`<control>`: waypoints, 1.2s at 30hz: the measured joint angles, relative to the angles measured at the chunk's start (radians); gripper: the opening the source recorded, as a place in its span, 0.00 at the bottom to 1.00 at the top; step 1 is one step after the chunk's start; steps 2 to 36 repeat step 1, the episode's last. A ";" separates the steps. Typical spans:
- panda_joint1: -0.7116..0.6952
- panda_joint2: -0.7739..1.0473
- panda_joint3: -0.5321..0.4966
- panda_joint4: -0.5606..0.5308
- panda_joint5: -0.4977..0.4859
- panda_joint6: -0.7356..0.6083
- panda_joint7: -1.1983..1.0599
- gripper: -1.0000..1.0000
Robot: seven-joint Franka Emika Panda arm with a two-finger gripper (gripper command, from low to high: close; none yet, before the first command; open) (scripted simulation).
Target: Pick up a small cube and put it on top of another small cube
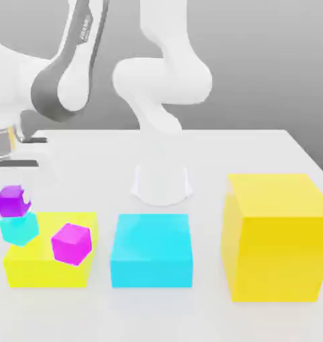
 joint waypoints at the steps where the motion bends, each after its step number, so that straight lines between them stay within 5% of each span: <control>1: 0.000 0.000 0.000 0.000 0.000 0.000 0.000 1.00; 36: 0.000 0.000 0.000 0.000 0.000 0.000 0.000 1.00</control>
